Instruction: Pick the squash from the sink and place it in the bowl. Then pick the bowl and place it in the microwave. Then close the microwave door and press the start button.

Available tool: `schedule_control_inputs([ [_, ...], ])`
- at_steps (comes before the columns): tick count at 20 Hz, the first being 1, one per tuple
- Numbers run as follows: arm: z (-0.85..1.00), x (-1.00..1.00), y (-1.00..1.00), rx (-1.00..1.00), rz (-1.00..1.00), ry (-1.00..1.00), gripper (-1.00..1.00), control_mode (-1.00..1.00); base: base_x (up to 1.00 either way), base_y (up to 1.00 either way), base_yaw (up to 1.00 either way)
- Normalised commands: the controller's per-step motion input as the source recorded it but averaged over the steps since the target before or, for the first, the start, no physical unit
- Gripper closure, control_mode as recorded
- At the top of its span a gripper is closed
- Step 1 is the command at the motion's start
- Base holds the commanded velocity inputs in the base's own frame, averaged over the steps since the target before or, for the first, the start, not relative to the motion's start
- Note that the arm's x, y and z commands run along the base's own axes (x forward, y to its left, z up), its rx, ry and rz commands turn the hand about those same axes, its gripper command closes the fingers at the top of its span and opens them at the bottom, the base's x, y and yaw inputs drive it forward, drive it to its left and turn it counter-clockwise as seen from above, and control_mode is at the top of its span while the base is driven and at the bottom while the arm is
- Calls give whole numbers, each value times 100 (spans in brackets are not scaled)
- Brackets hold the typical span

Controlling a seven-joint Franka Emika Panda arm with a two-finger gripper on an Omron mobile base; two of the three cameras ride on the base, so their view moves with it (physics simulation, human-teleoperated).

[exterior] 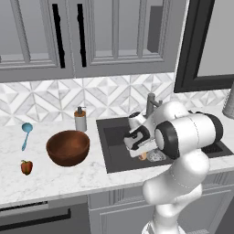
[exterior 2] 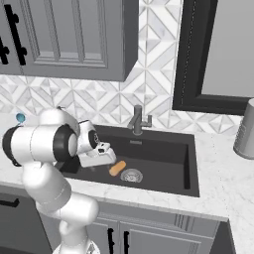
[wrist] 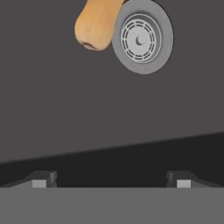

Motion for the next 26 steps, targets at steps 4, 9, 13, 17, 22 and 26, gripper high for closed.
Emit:
schedule_control_inputs([
  [4,-42,28,-23,0,-2,0,-100,-100,0,0,0],
  [9,-35,40,-8,0,0,0,-100,-100,0,0,0],
  [13,-37,36,0,0,0,0,-100,-100,0,0,0],
  [17,-36,32,0,0,0,0,-100,-100,0,0,0],
  [22,-26,31,-3,0,0,-2,-100,-100,0,0,0],
  [26,-21,30,-17,0,0,-2,-100,-100,0,0,0],
])
